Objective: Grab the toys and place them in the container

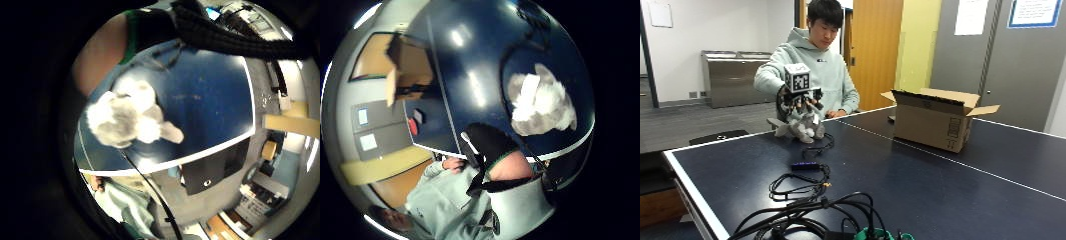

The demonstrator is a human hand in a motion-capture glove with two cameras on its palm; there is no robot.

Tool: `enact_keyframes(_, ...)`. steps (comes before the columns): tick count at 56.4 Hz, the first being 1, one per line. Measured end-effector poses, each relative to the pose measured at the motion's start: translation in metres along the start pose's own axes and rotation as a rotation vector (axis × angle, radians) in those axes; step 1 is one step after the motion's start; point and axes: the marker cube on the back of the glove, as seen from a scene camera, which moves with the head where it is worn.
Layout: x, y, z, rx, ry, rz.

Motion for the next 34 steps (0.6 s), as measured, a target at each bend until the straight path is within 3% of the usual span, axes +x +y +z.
enact_keyframes(6, 0.013, 0.013, 0.054, -0.218, 0.026, -0.056)
enact_keyframes(13, 0.01, 0.013, 0.083, -0.206, -0.031, -0.045)
enact_keyframes(19, 0.006, 0.009, 0.077, -0.226, 0.064, -0.044)
enact_keyframes(24, -0.002, 0.005, 0.063, -0.337, 0.142, -0.071)
enact_keyframes(29, -0.024, 0.033, 0.051, -0.458, 0.209, -0.11)
enact_keyframes(34, -0.029, -0.007, 0.0, -0.533, 0.309, -0.111)
